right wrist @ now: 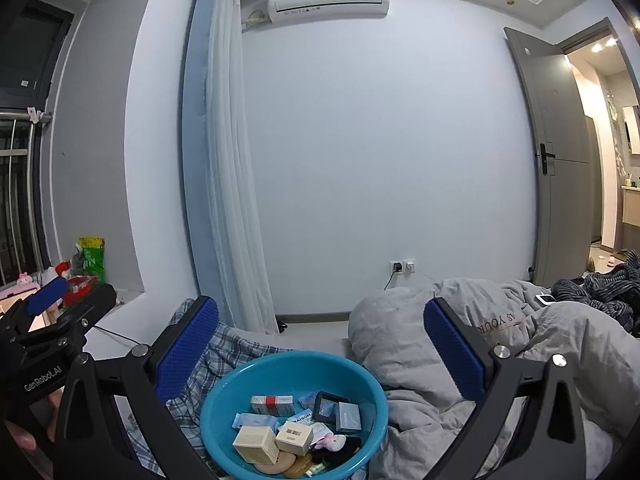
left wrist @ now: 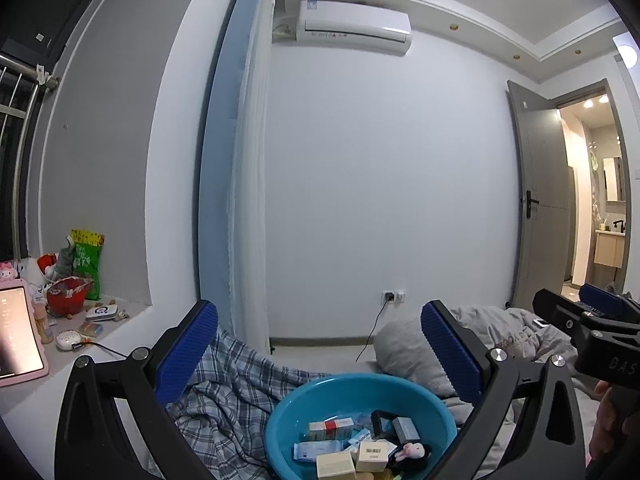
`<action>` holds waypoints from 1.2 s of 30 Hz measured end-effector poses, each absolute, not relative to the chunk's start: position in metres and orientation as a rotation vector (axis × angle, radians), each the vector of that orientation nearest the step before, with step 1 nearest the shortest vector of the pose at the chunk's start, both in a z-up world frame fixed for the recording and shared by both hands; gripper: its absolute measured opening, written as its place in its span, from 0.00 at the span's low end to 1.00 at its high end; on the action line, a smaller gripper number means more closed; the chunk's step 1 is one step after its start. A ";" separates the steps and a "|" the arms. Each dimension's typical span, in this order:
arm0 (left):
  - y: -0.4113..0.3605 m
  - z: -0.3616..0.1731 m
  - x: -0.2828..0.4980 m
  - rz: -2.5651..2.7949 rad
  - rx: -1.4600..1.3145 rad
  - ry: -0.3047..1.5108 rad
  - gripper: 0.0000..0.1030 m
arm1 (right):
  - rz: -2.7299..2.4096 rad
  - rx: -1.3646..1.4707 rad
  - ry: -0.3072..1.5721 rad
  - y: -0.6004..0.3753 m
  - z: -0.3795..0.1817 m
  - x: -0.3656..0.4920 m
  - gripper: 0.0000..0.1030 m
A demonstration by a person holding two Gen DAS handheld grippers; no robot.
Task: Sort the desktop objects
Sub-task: 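Raise both open grippers up from the basin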
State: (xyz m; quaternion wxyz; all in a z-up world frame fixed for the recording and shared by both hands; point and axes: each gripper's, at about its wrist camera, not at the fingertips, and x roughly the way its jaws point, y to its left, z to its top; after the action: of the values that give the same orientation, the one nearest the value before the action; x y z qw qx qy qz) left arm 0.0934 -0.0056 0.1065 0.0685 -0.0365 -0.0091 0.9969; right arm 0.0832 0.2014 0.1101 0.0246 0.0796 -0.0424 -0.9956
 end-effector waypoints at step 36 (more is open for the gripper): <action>-0.002 0.106 0.088 2.959 -0.190 -0.062 1.00 | -3.071 0.230 -0.165 0.210 0.118 0.104 0.99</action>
State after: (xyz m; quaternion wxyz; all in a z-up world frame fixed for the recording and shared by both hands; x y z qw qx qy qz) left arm 0.0879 -0.0019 0.1060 0.0880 -0.0638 -0.0210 0.9939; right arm 0.1044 0.2105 0.1185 0.0287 0.0745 -0.0535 -0.9954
